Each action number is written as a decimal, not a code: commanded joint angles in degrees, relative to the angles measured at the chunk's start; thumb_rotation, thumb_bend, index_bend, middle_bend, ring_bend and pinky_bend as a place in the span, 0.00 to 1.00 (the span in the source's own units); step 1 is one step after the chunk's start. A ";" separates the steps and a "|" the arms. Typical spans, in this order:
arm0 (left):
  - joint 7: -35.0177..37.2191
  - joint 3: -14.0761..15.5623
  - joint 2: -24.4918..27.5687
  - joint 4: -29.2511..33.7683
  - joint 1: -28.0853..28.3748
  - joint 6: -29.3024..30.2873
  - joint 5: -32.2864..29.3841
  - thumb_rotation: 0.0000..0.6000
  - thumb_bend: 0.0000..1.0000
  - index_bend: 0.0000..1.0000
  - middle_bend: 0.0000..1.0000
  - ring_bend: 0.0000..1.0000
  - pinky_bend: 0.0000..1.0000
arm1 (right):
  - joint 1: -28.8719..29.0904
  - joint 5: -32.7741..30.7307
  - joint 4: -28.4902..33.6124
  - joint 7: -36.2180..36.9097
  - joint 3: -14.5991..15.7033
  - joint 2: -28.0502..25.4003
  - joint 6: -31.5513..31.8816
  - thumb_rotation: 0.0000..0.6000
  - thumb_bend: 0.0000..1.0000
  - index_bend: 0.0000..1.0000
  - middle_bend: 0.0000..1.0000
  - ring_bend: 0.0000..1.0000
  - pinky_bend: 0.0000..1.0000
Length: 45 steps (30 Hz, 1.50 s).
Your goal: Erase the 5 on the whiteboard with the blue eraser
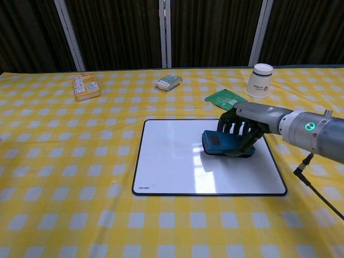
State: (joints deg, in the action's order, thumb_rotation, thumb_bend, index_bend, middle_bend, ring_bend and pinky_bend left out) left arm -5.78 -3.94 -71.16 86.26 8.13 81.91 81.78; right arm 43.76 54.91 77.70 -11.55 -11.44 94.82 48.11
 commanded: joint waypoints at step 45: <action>-2.66 1.89 0.30 3.26 -1.12 4.10 5.61 1.00 0.12 0.00 0.00 0.00 0.00 | -13.04 5.96 2.91 -8.39 4.74 -9.87 13.91 1.00 0.20 0.22 0.06 0.04 0.00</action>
State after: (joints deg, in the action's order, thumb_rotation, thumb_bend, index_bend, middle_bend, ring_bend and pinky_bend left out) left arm -8.45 -2.05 -70.87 89.51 7.02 85.99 87.38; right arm 30.93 60.63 80.28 -19.83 -6.64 85.12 61.69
